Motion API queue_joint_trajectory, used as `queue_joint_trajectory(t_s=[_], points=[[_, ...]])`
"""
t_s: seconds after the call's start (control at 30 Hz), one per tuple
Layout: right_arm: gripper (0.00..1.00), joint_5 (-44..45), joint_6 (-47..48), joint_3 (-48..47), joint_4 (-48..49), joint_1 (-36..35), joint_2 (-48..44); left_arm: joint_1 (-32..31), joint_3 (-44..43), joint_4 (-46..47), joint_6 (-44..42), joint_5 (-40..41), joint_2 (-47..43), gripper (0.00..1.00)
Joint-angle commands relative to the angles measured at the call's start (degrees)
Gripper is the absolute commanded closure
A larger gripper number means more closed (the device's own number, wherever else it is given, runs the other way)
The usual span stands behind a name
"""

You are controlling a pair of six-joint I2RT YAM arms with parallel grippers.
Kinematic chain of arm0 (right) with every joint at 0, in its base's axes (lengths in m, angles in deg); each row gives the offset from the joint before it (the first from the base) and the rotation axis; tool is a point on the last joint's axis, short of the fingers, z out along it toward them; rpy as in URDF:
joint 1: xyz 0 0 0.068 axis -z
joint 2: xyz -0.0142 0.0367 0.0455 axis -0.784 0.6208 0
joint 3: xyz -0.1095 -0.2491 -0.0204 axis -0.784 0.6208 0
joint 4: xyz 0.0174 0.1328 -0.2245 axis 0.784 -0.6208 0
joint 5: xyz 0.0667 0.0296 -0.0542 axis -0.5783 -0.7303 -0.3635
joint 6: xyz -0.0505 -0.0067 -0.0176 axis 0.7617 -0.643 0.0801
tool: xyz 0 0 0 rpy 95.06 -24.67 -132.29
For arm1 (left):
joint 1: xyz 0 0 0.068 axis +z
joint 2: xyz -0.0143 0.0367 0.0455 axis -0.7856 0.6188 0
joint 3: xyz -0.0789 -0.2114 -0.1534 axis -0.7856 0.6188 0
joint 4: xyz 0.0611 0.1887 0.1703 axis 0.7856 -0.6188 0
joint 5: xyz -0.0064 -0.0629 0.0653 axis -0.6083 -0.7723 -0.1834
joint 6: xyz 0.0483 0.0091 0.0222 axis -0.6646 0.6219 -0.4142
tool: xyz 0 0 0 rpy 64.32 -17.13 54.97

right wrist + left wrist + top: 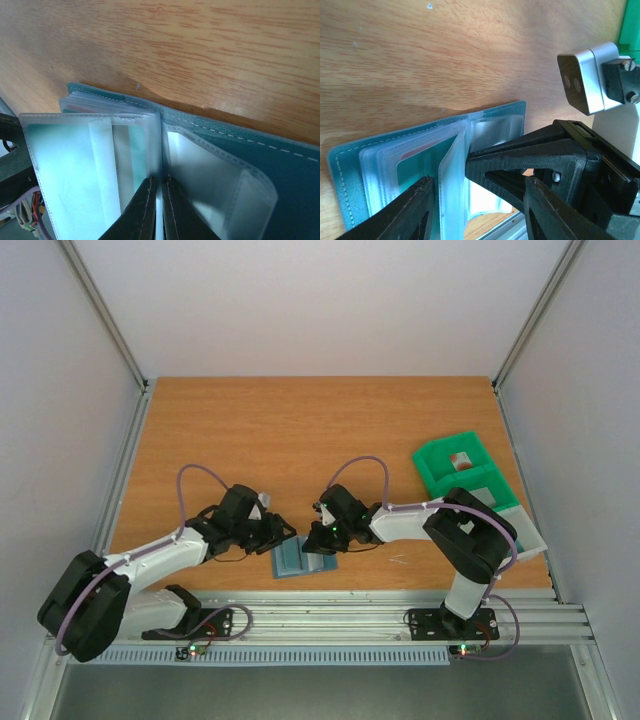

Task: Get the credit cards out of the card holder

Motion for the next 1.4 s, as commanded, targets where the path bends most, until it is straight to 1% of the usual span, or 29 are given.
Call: queue_joint_trajectory(t_s=[0.0,0.17,0.37,0.57,0.73,0.93,1.13,1.37], points=[[0.94,2.65,-0.55,1.71,-3.27,-0.45,0.62,-0.53,0.94,5.60,0.31,-2.41,2.33,0.51],[0.93,2.61,-0.54,1.45,-4.22,-0.45,-1.21,-1.12,0.07,6.06,0.52,-3.04,3.04,0.55],[0.87,2.78,-1.37,2.52,-4.73,-0.40,-5.37,-1.80,-0.40,7.39,0.62,-3.41,4.78,0.55],[0.85,5.31,0.20,2.22,-9.03,-0.44,-10.15,-2.94,-1.47,7.97,0.92,-3.71,5.90,0.55],[0.86,8.74,1.71,2.49,-12.30,-0.45,-13.01,-3.96,-2.44,8.12,1.44,-3.92,5.79,0.55],[0.89,12.36,3.12,3.16,-15.15,-0.38,-14.29,-5.42,-2.91,12.75,3.77,-4.49,6.14,0.55],[0.89,15.15,3.46,6.75,-15.95,2.09,-19.27,-7.61,-5.50,14.58,4.97,-4.04,10.10,0.56],[0.88,18.00,3.09,7.53,-18.43,2.28,-24.89,-9.07,-7.53,15.59,4.86,-3.84,12.99,0.56]])
